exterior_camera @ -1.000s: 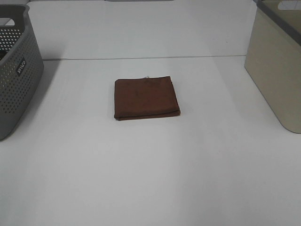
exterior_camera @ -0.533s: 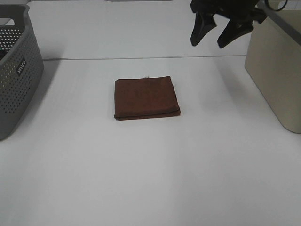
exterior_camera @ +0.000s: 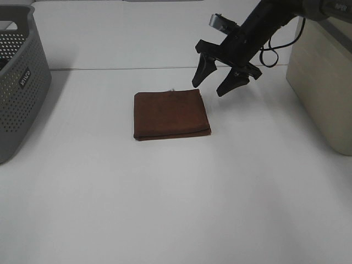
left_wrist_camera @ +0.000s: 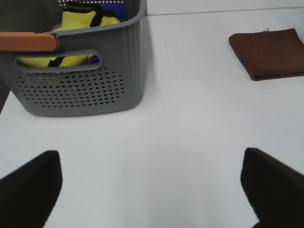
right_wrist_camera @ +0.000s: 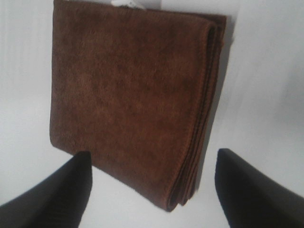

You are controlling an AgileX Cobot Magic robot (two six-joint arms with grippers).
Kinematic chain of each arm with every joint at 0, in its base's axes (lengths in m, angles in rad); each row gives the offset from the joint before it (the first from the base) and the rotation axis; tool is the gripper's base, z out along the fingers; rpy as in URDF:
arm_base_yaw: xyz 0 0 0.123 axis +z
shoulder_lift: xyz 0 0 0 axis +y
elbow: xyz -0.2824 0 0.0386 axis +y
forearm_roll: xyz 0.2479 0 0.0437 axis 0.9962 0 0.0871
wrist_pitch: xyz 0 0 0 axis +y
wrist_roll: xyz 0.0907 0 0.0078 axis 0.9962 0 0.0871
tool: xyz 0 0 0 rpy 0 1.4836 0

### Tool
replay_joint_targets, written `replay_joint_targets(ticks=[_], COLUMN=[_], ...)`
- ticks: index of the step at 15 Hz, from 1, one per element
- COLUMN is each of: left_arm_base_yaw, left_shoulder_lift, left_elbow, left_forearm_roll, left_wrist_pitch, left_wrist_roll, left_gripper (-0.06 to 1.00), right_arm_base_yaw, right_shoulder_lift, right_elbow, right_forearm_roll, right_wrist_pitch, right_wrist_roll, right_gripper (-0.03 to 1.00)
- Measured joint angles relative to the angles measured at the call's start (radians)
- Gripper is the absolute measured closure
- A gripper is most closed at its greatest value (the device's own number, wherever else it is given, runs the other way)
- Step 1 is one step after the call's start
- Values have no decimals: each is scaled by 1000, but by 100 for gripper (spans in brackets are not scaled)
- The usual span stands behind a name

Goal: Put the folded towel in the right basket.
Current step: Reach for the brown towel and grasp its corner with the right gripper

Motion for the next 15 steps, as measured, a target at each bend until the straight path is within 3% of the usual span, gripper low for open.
replay_joint_targets(ticks=[7, 12, 13, 15], left_arm_base_yaw=[0, 0, 0, 0], left_shoulder_lift=[0, 0, 0, 0], left_elbow=[0, 0, 0, 0], left_forearm_roll=[0, 0, 0, 0], left_wrist_pitch=[0, 0, 0, 0], left_wrist_roll=[0, 0, 0, 0], left_gripper=[-3, -3, -3, -3], right_arm_base_yaw=[-30, 31, 35, 35], right_shoulder_lift=[124, 173, 178, 186], right_elbow=[-49, -57, -57, -57], right_forearm_roll=[70, 123, 127, 117], right_wrist_pitch=[1, 1, 1, 1], right_wrist_roll=[-32, -41, -41, -37], right_gripper=[28, 30, 37, 66])
